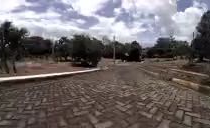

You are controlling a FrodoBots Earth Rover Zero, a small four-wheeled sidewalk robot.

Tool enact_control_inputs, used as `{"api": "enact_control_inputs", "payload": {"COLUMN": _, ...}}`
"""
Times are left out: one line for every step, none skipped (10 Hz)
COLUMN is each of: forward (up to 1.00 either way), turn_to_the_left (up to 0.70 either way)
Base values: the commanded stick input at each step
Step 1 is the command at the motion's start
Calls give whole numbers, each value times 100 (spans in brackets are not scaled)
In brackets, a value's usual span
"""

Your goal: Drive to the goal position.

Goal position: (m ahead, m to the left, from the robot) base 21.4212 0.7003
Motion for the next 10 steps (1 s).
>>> {"api": "enact_control_inputs", "payload": {"forward": 100, "turn_to_the_left": 0}}
{"api": "enact_control_inputs", "payload": {"forward": 100, "turn_to_the_left": 0}}
{"api": "enact_control_inputs", "payload": {"forward": 100, "turn_to_the_left": 0}}
{"api": "enact_control_inputs", "payload": {"forward": 100, "turn_to_the_left": 0}}
{"api": "enact_control_inputs", "payload": {"forward": 100, "turn_to_the_left": 0}}
{"api": "enact_control_inputs", "payload": {"forward": 100, "turn_to_the_left": 0}}
{"api": "enact_control_inputs", "payload": {"forward": 100, "turn_to_the_left": 0}}
{"api": "enact_control_inputs", "payload": {"forward": 100, "turn_to_the_left": 0}}
{"api": "enact_control_inputs", "payload": {"forward": 100, "turn_to_the_left": 0}}
{"api": "enact_control_inputs", "payload": {"forward": 100, "turn_to_the_left": 0}}
